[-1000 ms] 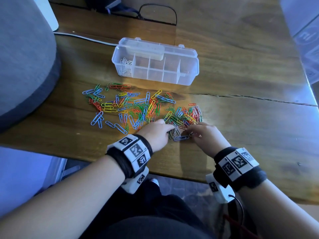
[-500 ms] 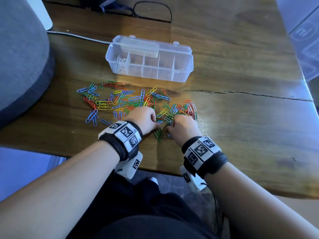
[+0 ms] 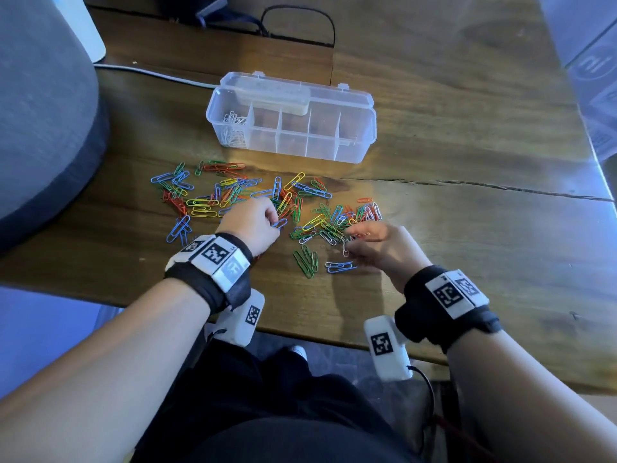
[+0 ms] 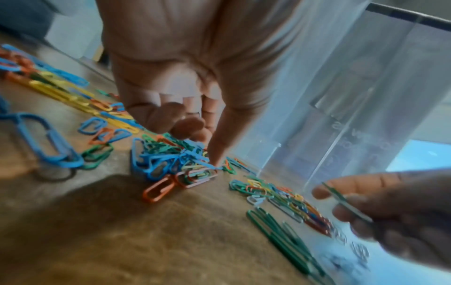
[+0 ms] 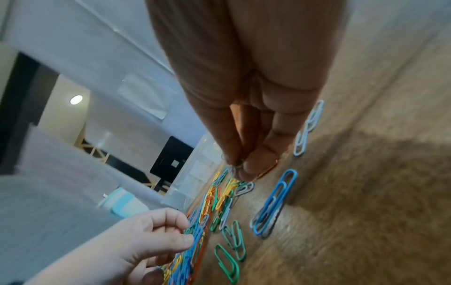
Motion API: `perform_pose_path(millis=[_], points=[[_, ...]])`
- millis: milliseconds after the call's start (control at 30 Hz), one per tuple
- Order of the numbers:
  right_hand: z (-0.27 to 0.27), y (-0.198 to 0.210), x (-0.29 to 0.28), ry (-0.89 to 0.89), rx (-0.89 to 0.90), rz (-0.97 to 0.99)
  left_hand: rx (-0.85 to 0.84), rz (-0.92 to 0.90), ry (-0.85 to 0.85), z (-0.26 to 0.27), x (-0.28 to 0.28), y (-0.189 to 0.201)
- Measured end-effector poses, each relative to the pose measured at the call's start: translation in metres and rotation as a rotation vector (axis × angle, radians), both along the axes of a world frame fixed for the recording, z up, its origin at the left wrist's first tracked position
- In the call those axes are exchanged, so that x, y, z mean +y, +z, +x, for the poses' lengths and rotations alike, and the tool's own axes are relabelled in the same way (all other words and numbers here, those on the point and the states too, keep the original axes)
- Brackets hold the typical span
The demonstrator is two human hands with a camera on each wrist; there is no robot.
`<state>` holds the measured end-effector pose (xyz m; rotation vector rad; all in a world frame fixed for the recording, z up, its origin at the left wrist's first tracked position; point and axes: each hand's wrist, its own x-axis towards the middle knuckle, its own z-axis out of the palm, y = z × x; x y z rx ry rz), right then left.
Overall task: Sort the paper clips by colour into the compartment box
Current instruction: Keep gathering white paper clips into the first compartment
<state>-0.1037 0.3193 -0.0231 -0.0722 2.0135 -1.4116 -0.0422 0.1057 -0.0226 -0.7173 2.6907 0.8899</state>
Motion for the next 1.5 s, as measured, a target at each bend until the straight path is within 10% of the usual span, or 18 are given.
perform_pose_path(millis=[233, 800, 1033, 1300, 1500], points=[[0.003, 0.002, -0.003, -0.116, -0.269, -0.244, 0.016, -0.052, -0.137, -0.004, 0.035, -0.003], [-0.006, -0.004, 0.0, 0.005, 0.015, 0.048, 0.01, -0.058, -0.208, -0.008, 0.037, -0.016], [-0.003, 0.002, 0.001, -0.05, -0.137, -0.08, -0.082, -0.085, -0.25, -0.015, 0.042, -0.008], [-0.009, 0.006, 0.003, 0.019, 0.247, 0.169, -0.012, -0.098, -0.305, -0.009, 0.034, -0.008], [-0.003, 0.01, 0.0, -0.23, -0.241, -0.325, 0.022, -0.072, -0.287, -0.012, 0.037, -0.012]])
